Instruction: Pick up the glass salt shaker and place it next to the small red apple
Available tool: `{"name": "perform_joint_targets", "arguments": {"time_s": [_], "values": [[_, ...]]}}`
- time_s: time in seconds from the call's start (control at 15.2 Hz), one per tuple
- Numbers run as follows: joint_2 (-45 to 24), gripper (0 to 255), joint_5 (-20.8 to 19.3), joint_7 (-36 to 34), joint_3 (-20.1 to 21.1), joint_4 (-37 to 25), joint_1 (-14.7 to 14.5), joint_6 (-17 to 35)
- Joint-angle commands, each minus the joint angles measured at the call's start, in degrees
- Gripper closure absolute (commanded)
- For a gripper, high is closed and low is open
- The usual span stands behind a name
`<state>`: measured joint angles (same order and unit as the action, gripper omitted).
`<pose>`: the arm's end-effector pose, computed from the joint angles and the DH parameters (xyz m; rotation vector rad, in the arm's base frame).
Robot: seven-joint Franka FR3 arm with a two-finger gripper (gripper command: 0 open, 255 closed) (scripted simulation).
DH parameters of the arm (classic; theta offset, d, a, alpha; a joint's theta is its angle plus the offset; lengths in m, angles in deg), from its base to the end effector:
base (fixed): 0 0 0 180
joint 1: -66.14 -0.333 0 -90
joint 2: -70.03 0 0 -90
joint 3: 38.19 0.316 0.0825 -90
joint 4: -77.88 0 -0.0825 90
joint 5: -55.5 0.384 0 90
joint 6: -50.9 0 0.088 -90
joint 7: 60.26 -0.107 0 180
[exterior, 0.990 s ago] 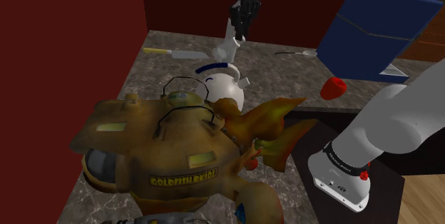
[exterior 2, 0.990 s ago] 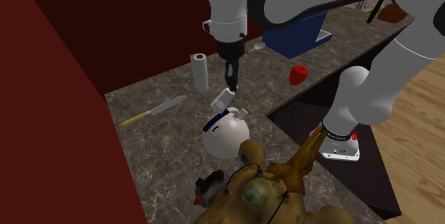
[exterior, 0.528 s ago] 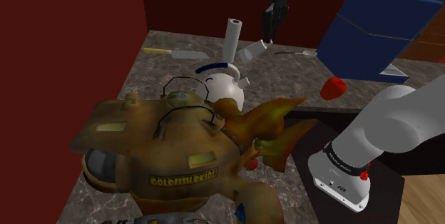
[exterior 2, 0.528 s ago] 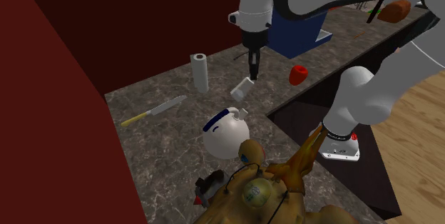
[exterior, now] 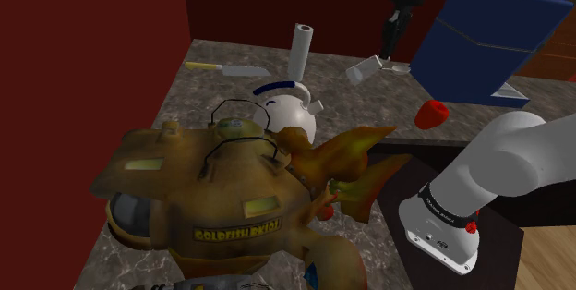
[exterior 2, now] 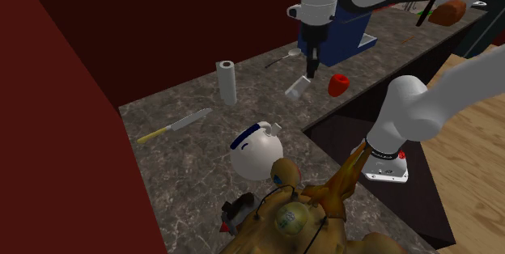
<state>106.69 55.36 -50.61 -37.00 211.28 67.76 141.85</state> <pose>0.3453 -0.0015 0.5572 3.1223 0.2446 -0.1600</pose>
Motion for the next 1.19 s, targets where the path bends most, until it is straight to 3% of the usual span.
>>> {"name": "perform_joint_targets", "arguments": {"time_s": [0.0, 0.46, 1.12], "values": [[2.7, 255, -1.5, 2.5, -2.1, 1.9, 0.9, -0.8], [10.7, 255, -8.4, 11.8, -10.1, 6.1, 4.9, -4.0], [11.7, 255, -9.2, 11.4, -11.0, 14.4, 5.3, 3.2]]}}
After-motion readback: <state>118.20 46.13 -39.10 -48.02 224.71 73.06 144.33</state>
